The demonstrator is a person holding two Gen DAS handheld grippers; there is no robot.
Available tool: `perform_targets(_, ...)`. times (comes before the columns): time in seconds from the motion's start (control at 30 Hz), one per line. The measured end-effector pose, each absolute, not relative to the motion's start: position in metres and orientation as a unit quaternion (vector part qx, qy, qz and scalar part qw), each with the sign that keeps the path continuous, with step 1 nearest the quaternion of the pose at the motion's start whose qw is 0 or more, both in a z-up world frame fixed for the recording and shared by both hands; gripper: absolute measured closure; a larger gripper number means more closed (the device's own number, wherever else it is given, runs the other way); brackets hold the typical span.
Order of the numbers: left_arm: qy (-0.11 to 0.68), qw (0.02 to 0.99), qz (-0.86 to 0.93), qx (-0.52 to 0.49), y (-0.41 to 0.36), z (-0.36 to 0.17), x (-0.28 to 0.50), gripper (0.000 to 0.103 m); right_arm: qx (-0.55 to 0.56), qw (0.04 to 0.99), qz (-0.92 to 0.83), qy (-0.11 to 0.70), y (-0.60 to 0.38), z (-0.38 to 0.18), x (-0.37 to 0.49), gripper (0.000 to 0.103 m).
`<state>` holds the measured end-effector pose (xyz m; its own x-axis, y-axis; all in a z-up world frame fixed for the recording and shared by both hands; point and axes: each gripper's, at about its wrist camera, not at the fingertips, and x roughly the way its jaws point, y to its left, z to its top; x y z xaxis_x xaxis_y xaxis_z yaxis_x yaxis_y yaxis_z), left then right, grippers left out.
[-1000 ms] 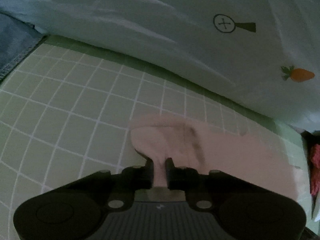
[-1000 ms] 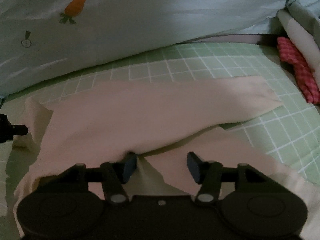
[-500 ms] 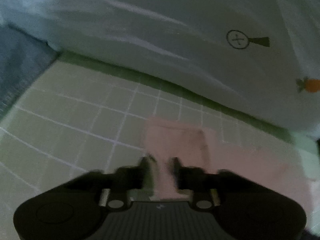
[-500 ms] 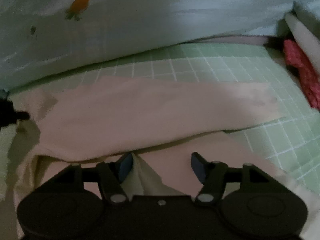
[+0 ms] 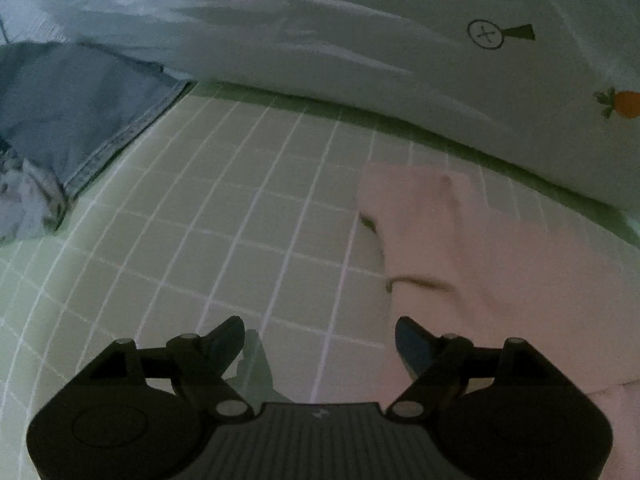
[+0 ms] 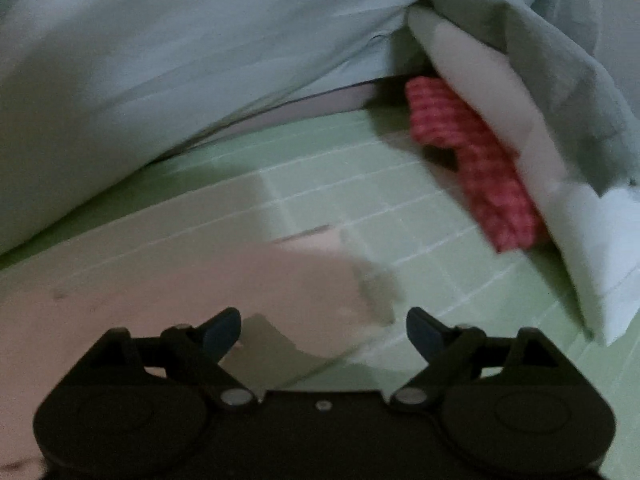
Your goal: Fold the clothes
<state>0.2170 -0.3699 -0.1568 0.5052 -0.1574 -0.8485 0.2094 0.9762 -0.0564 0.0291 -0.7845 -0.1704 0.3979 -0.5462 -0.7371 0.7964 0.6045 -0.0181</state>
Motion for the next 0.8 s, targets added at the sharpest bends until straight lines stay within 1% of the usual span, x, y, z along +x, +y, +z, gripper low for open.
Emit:
perform_targets(0.03,0.489,0.866,-0.104,0.026,-0.369,-0.157,0.215,0.02,0.172,0.818,-0.41,0.365,-0.788,-0.172,0.03,0.013)
perform_targets(0.1,0.491,0.865,-0.1,0.027,-0.367,-0.156,0.211,0.02,0.179,0.82,-0.398,0.37,-0.793,-0.174,0.033,0.022)
perform_targets(0.13,0.491,0.865,-0.099,0.03,-0.367,-0.155,0.21,0.02,0.185,0.826,-0.385,0.368,-0.793,-0.174,0.033,0.035)
perform_targets(0.17,0.489,0.866,-0.096,0.034,-0.368,-0.153,0.206,0.02,0.187,0.831,-0.375,0.366,-0.792,-0.173,0.034,0.053)
perform_targets(0.2,0.488,0.867,-0.094,0.036,-0.368,-0.15,0.206,0.02,0.182,0.837,-0.362,0.367,-0.79,-0.171,0.036,0.067)
perform_targets(0.23,0.486,0.868,-0.092,0.037,-0.367,-0.148,0.206,0.02,0.176,0.843,-0.346,0.373,-0.787,-0.168,0.04,0.096)
perform_targets(0.3,0.483,0.87,-0.094,0.037,-0.367,-0.14,0.203,0.02,0.166,0.854,-0.319,0.376,-0.78,-0.159,0.044,0.095)
perform_targets(0.43,0.463,0.879,-0.102,0.044,-0.365,-0.116,0.18,0.02,0.157,0.887,-0.286,0.328,-0.758,-0.117,0.034,0.096)
perform_targets(0.63,0.464,0.878,-0.11,0.041,-0.349,-0.097,0.121,0.02,0.093,0.939,-0.188,0.273,-0.683,-0.054,-0.004,0.096)
perform_targets(0.73,0.467,0.875,-0.124,0.043,-0.336,-0.095,0.089,0.02,0.083,0.95,-0.133,0.27,-0.639,-0.044,-0.024,0.096)
perform_targets(0.8,0.469,0.872,-0.13,0.05,-0.327,-0.097,0.07,0.02,0.072,0.951,-0.106,0.283,-0.609,-0.049,-0.036,0.096)
